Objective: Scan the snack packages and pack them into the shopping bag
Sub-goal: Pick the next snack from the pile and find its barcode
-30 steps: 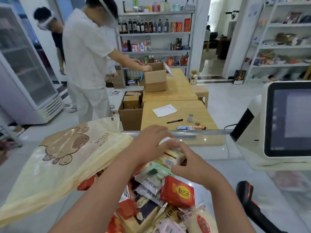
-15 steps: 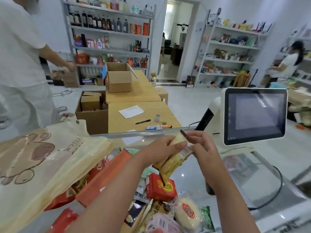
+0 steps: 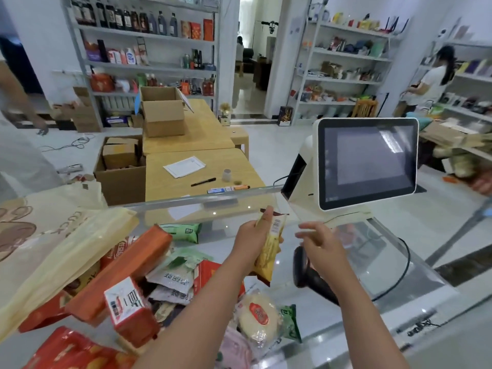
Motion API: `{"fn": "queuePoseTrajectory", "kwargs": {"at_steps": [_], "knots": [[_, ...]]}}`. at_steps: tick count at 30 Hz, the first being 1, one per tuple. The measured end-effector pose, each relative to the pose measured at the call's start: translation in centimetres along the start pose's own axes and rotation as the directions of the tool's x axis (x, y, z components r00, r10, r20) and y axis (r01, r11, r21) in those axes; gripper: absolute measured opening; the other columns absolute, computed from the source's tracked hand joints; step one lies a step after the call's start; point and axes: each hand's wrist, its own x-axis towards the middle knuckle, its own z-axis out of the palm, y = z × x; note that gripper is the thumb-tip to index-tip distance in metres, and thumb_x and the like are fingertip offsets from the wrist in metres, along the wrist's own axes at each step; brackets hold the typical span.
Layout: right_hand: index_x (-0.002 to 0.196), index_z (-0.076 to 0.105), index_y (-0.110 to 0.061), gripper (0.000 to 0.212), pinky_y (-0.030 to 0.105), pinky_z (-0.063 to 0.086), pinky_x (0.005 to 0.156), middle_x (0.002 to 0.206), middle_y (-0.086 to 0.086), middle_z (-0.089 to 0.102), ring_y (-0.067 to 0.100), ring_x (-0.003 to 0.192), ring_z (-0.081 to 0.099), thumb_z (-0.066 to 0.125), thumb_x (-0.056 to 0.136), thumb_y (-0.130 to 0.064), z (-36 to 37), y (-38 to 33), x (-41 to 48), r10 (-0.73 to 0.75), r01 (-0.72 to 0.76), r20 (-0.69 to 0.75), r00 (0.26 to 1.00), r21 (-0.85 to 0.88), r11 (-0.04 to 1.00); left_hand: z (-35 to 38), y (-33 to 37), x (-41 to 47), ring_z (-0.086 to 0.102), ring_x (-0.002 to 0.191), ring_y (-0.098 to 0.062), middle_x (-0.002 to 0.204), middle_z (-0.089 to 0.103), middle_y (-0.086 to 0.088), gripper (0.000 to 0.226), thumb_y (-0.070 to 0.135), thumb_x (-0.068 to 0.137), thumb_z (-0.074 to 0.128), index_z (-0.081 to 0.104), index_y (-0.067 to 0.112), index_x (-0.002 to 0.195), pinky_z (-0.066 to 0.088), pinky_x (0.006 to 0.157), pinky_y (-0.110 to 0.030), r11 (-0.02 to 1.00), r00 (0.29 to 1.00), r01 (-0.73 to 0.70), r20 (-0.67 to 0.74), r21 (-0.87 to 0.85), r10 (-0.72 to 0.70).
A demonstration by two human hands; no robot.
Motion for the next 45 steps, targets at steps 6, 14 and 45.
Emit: {"fn": "queuePoseTrajectory", "kwargs": {"at_steps": [6,14,45], "knots": [[0.135,0.042,-0.019,0.060,0.025,0.045,0.082,0.126,0.008,0.051,0.024,0.112,0.051,0.062,0.080,-0.026,-2.1,9.5,1.6,0.322,-0.080,0.269,0.908,-0.642,0.763,2.1,-3.2,2.8,0.067,0.068,-0.026,0.075,0.071,-0.014,0.055,0.060,0.091,0.046,0.061,0.007,0.096,0.055,0.066,-0.036,0.995,0.989,0.081,-0.123,-0.055,-0.087],[0.099,0.051,-0.016,0.021,0.029,0.047,0.064,0.095,0.002,0.057,0.018,0.081,0.056,0.059,0.079,-0.016,-1.6,12.1,2.8,0.116,0.049,0.256,0.960,-0.561,0.827,4.5,-5.4,4.3,0.061,0.090,-0.019,0.107,0.061,-0.002,0.029,0.050,0.099,0.037,0.044,0.028,0.115,0.050,0.077,-0.034,0.987,0.976,0.065,-0.215,0.144,-0.033],[0.074,0.053,-0.028,0.024,0.010,0.036,0.045,0.069,-0.008,0.059,0.004,0.056,0.051,0.063,0.070,-0.006,-9.3,6.2,3.2,-0.030,0.122,0.330,0.944,-0.261,0.958,6.8,-6.2,7.3,0.062,0.065,-0.020,0.070,0.065,-0.004,0.049,0.056,0.093,0.047,0.063,0.017,0.067,0.044,0.065,-0.028,0.902,0.966,0.095,-0.257,0.420,0.018]]}}
